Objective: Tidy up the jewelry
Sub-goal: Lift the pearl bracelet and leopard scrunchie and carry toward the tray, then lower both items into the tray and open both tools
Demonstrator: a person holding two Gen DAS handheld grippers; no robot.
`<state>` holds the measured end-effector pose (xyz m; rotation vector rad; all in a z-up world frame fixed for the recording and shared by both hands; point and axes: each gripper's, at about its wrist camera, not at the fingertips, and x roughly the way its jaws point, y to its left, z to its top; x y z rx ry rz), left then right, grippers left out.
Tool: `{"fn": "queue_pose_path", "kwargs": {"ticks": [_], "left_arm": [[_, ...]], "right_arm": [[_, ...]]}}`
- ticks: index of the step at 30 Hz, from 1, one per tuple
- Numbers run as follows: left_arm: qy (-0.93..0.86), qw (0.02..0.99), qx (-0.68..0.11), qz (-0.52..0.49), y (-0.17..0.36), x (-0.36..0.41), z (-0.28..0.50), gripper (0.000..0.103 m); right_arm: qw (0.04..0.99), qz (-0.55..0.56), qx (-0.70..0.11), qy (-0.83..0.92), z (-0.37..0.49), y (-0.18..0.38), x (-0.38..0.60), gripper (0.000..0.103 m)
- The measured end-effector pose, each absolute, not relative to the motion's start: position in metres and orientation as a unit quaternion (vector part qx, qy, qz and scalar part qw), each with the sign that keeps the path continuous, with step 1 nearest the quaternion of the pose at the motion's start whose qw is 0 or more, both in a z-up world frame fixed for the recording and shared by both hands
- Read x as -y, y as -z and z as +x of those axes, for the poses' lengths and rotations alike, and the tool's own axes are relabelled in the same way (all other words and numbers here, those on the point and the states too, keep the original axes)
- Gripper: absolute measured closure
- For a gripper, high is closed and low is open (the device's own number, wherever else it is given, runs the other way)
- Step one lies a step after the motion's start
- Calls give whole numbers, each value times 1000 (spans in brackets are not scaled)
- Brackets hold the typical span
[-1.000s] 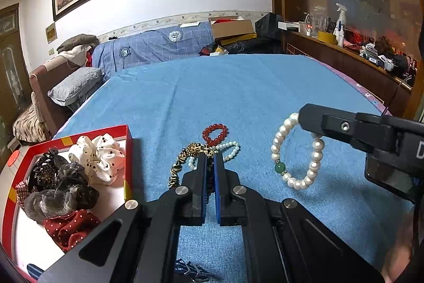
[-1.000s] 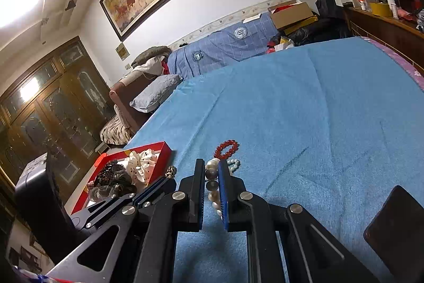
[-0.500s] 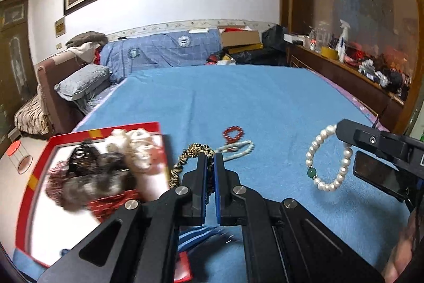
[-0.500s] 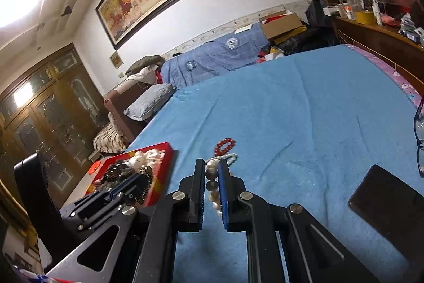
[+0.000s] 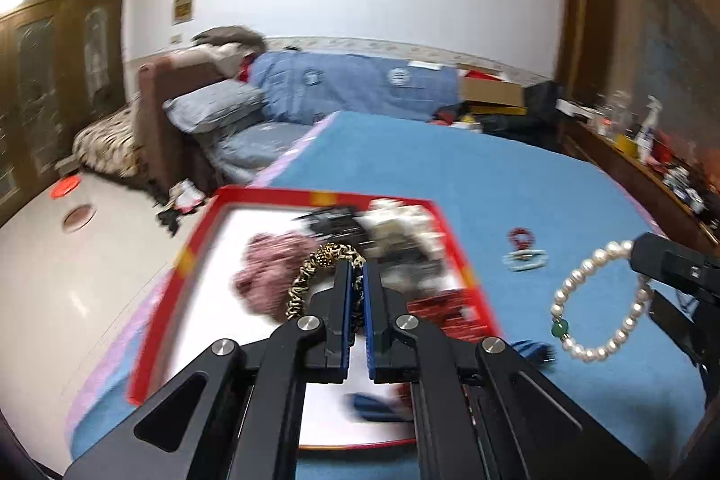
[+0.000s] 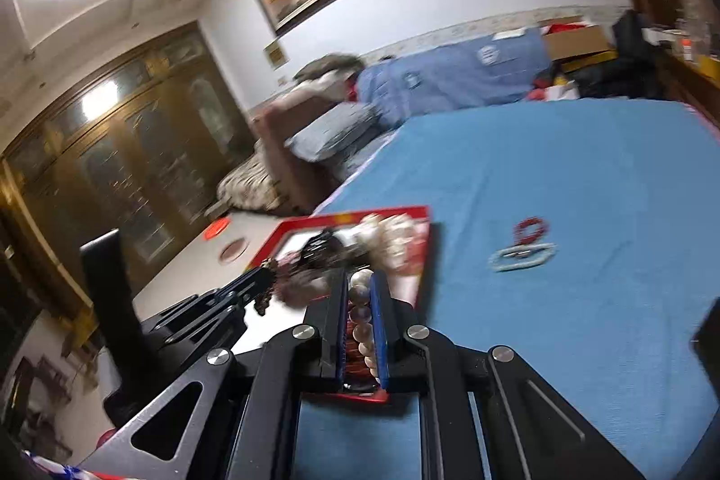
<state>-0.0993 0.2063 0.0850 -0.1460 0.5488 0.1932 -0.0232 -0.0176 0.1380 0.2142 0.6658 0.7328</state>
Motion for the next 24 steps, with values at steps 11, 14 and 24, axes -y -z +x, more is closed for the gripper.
{"fn": "queue_pose_path", "kwargs": {"ticks": [11,14,24], "left_arm": [[-147,939,-295,-101,-56,-264,-103,99],[-147,936,-304,-102,-49,-267,-98,99],[-143,924,-338,-104,-35,-267,-83,99]], "right_arm": [[823,95,-367,-422,-12,-110,-85,91],[815,94,-381,-426,-6,-97,-101,91],[815,83,-409,-402,10,-67,-111,91]]}}
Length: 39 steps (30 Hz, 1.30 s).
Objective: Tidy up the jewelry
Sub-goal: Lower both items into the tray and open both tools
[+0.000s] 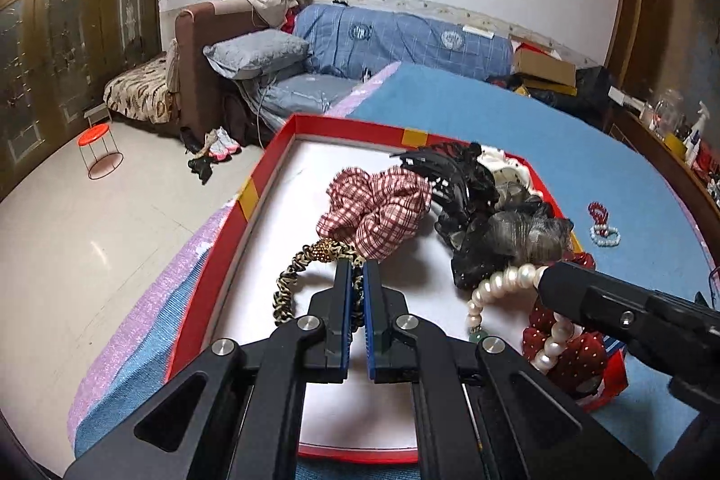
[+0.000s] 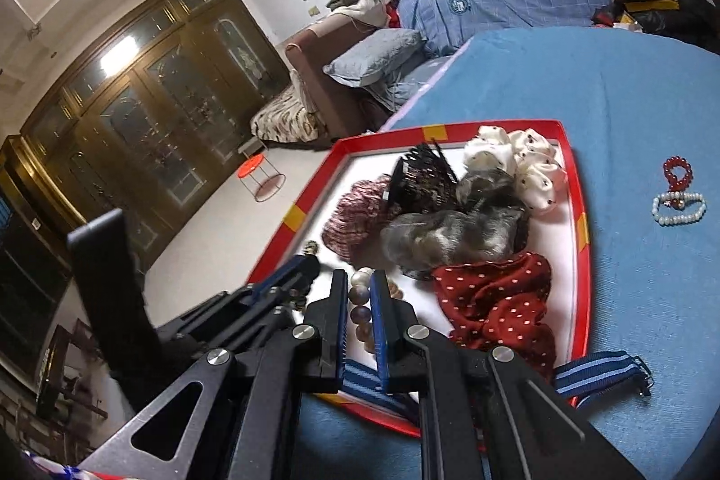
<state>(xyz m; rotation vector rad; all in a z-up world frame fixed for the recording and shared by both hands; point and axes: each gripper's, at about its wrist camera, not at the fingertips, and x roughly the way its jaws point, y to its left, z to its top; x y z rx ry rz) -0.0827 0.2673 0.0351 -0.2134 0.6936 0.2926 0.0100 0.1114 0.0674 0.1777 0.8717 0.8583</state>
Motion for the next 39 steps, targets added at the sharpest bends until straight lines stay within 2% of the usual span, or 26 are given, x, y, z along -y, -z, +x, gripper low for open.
{"fn": "queue_pose_path", "kwargs": {"ticks": [17,39], "left_arm": [[-148,917,-358,-97,-27,-264,-71,98],[-149,907,-380,-106,-21,-270,-63,98]], "right_arm": [[836,40,-416,-357,8,-42,-103,91],[831,35,-434,-345,8,-29,-106,91]]}}
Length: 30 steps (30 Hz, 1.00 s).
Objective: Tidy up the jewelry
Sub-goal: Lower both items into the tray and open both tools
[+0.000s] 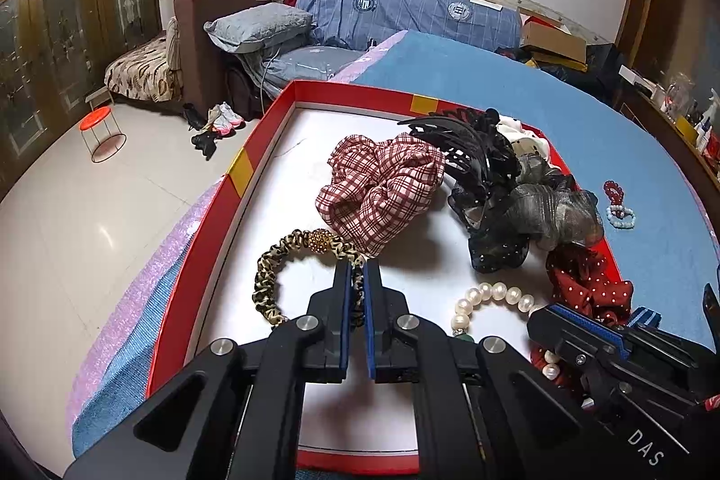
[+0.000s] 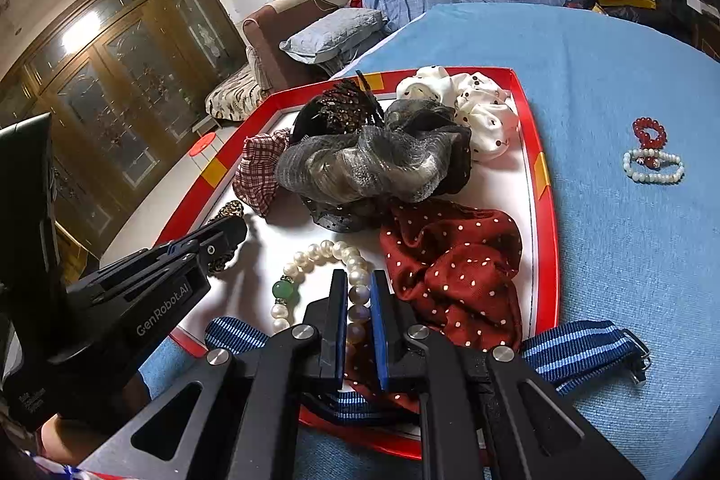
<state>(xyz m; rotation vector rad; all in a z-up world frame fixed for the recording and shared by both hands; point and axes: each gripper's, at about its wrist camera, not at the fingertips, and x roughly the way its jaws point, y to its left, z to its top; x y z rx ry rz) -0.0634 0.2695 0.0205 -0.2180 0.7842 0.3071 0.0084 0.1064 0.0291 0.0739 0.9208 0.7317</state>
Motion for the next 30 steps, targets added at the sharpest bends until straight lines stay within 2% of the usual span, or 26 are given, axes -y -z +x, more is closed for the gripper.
{"fn": "queue_pose_path", "kwargs": {"ticks": [12,21,23,30], "left_arm": [[-149,905,-384,-107,-20,-272,-61,97],[-149,904,-385,-107,-16,-273,-60,84],[-151,904,-384,-108,-16,-272,-60,72],[-152,908,-378,-100,-19,-268,-63,71]], "right_arm": [[830,36,-437,-344,12,-30,-102,90],[831,33,-434,-346,8,-30,-103,83],[832,34,-432,-346,6,-30,-102,82],[836,30,-424,-346,-2,-33,-99,78]]}}
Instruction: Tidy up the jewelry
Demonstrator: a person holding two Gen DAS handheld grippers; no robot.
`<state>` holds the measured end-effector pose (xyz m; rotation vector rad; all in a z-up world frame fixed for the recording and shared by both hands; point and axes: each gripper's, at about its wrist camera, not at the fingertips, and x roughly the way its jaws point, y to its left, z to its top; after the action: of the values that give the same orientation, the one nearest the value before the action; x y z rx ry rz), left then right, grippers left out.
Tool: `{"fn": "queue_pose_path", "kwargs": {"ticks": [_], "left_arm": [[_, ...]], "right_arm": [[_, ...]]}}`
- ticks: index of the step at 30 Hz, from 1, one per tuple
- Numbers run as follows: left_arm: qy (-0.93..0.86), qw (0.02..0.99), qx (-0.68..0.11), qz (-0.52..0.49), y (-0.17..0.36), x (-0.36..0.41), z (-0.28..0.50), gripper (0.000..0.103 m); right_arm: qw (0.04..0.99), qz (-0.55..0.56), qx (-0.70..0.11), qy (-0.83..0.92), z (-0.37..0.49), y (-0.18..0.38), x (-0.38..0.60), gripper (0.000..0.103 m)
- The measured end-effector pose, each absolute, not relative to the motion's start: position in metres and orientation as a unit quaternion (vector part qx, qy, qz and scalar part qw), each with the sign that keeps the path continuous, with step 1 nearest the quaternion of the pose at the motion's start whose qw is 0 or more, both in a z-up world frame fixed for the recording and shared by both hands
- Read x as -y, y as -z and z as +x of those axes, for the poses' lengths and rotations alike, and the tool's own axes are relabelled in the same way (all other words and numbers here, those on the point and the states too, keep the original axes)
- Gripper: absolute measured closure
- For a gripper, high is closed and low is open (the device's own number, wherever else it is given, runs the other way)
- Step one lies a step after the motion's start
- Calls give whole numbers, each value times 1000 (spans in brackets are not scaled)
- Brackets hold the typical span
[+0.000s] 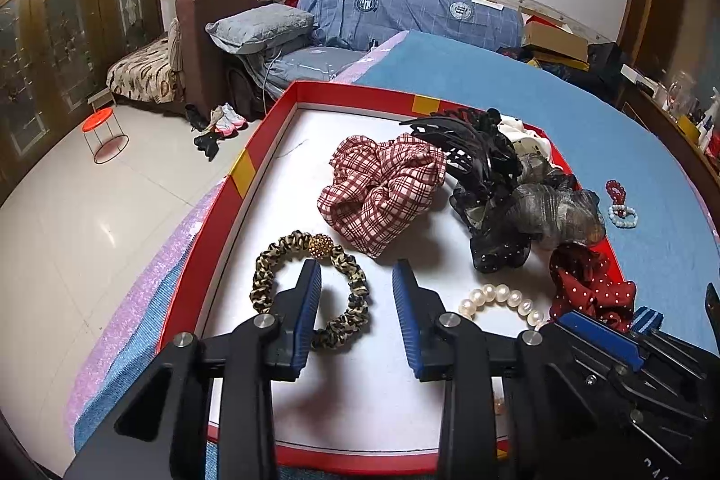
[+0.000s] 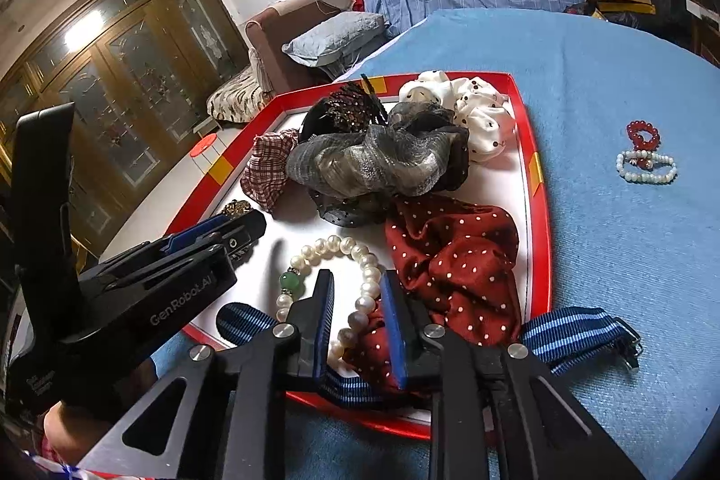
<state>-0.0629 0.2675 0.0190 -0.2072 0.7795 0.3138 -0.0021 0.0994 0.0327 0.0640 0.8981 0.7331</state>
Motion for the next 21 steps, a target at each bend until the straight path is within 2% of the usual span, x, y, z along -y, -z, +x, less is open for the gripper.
{"fn": "queue_pose_path", "kwargs": {"ticks": [2,6,10,12,15,21], "left_arm": [[-154,908,-377,-99,-20,-267,-63,64],[-156,908,-376,-96,-21,-266,-63,61],[-158,907,-379,-95,-21,-266,-65,52],[-159,907,-380,-94,-21,-266,-65,51],[-160,906,-381,-93,-21,-267,-66,44],[-163,904,-384,-92,-21,-267,-69,42]], "right_arm": [[837,30,-423,-347,-5,-33,-98,77],[838,30,-420,-346,-8,-33,-94,74],[839,28,-419,-346,-12,-34,-92,72],[840,28,-417,-345,-14,-36,-90,65],[843,24,-412,-344,-18,-38,-89,60],[847,19,-407,-341,-23,-41,-83,60]]}}
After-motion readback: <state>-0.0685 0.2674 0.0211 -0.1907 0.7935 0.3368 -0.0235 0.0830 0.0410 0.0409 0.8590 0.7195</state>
